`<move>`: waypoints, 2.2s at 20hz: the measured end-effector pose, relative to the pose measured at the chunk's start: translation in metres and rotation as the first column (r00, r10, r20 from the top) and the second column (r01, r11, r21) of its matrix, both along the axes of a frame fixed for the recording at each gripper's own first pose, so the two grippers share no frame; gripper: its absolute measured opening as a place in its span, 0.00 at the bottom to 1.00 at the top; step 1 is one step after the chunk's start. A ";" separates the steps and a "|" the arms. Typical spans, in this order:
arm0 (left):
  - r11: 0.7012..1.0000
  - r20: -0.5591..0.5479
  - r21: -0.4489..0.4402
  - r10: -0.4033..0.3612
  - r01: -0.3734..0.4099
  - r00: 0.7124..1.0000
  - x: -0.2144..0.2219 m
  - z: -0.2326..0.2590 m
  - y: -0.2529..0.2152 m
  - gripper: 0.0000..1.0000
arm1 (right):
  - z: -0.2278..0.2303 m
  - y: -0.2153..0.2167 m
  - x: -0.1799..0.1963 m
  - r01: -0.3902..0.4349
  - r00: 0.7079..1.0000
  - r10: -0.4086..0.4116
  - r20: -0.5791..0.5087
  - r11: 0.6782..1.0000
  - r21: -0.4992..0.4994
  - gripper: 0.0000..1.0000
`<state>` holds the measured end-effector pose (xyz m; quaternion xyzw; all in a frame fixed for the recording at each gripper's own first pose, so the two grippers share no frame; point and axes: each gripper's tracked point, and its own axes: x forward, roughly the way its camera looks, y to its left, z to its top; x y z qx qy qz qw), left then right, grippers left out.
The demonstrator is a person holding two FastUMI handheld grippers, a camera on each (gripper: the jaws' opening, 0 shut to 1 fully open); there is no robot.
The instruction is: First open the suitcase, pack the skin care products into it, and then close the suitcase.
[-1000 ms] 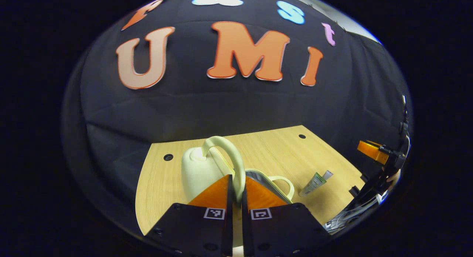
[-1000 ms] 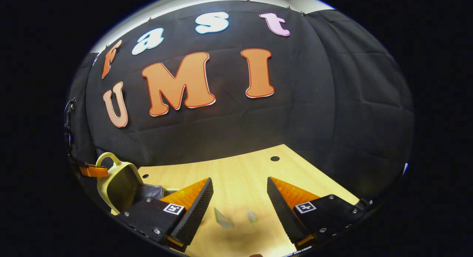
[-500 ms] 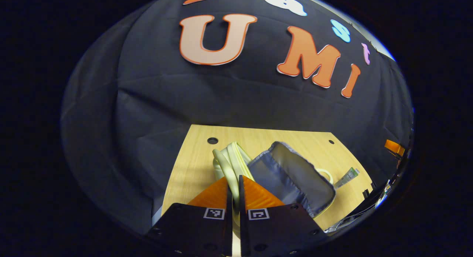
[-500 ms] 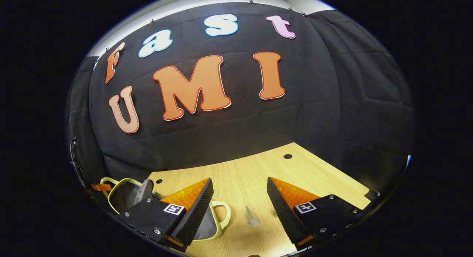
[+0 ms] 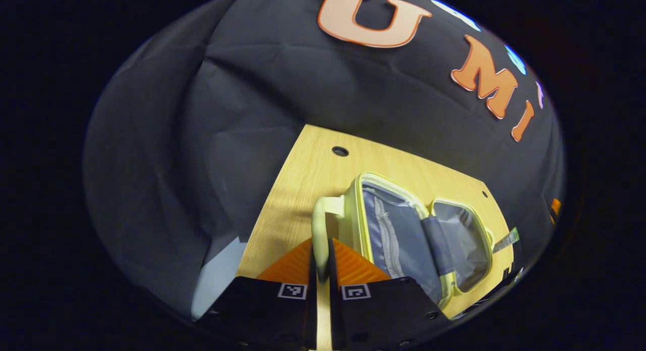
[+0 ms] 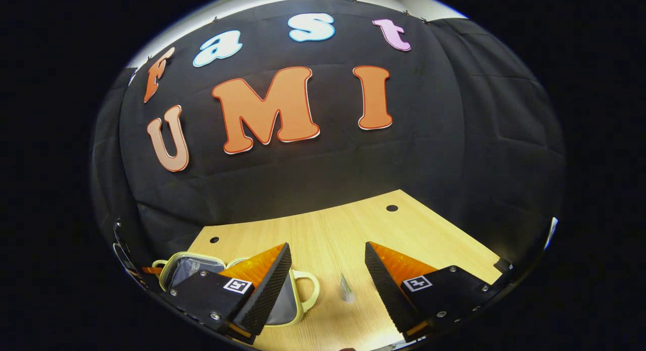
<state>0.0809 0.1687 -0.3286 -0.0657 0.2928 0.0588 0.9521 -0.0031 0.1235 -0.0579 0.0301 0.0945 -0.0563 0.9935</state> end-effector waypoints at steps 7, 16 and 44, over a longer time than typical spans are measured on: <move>0.993 -0.117 -0.076 0.076 -0.085 0.990 -0.005 -0.060 0.019 0.11 | -0.014 -0.002 -0.002 0.001 0.999 -0.003 -0.043 1.000 -0.027 0.93; 0.984 -0.080 0.038 0.179 -0.176 0.981 -0.006 -0.040 0.029 0.45 | -0.024 -0.021 0.002 -0.008 0.998 0.006 -0.067 0.999 -0.033 0.93; 0.942 0.230 0.223 -0.301 0.251 0.925 0.043 0.010 -0.611 0.98 | -0.043 -0.241 -0.006 -0.117 0.986 0.109 -0.129 0.992 -0.050 0.93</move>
